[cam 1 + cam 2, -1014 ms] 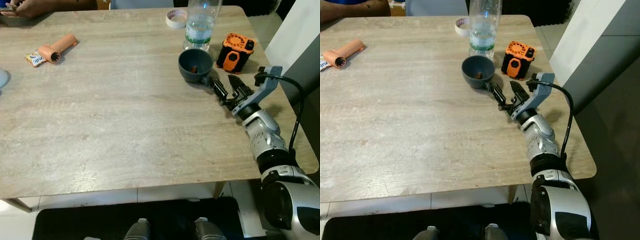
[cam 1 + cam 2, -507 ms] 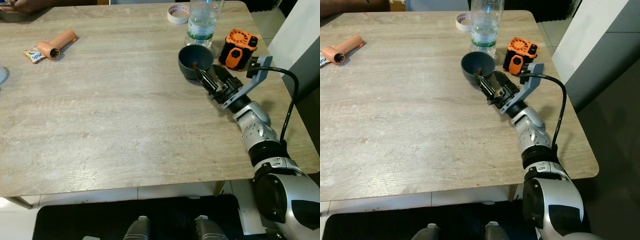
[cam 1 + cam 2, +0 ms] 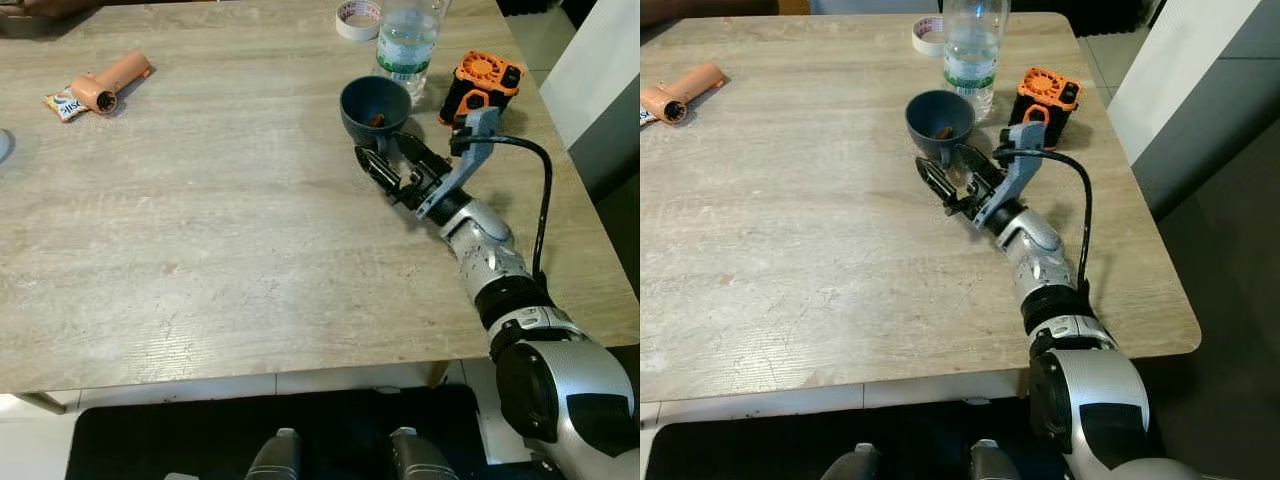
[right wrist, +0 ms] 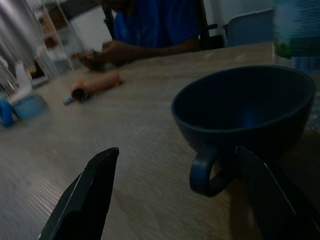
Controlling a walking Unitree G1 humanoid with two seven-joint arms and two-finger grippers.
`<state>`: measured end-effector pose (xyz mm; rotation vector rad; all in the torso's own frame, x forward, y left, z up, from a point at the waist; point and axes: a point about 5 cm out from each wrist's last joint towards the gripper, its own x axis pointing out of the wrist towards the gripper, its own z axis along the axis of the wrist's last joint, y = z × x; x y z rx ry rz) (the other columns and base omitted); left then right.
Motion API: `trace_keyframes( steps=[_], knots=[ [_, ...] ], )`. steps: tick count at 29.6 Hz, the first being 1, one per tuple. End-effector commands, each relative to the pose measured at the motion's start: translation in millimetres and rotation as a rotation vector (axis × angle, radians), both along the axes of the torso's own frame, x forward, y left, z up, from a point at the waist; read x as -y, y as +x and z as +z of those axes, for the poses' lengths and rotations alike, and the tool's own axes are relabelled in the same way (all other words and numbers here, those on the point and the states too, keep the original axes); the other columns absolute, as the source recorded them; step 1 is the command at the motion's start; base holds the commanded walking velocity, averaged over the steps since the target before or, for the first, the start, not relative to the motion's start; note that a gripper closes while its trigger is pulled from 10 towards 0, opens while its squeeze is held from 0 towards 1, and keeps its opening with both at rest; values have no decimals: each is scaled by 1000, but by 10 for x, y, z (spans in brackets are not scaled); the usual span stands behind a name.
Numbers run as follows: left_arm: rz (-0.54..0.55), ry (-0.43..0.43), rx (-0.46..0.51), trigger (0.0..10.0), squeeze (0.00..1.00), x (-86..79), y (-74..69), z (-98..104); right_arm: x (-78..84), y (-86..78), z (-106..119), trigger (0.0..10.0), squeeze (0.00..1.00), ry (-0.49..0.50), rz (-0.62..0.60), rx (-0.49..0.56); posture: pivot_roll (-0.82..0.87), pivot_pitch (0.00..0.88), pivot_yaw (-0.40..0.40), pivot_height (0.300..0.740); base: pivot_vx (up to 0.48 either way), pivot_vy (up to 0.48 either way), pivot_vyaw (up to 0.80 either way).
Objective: Restocking fridge
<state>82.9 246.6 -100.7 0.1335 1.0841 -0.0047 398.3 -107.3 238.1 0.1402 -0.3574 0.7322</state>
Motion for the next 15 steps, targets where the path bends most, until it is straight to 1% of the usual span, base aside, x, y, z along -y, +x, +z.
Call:
trace_keyframes(
  steps=[1,2,3,4,8,12,15],
  knots=[
    [9,5,-67,10000,0,-35,-229,-37,11,-10,-98,10000,0,-62,-33,-4,67,384,-27,740,0,0,0],
    [9,5,-67,10000,0,-35,-229,-37,11,-10,-98,10000,0,-62,-33,-4,67,384,-27,740,0,0,0],
    [8,3,-67,10000,0,-25,-229,-40,30,-1,-92,10000,0,-108,-76,12,67,384,-27,740,0,0,0],
    [8,3,-67,10000,0,-25,-229,-40,30,-1,-92,10000,0,-108,-76,12,67,384,-27,740,0,0,0],
    [5,0,-68,10000,0,-6,-224,-45,74,21,-76,10000,0,-191,-171,38,61,383,-29,740,0,0,0],
    [2,-1,-65,10000,0,2,-210,-45,85,35,-60,10000,0,-205,-209,42,62,381,-31,740,0,0,0],
    [0,-1,-64,10000,0,7,-201,-45,73,32,-77,10000,0,-213,-210,42,63,379,-30,740,0,0,0]
  ],
)
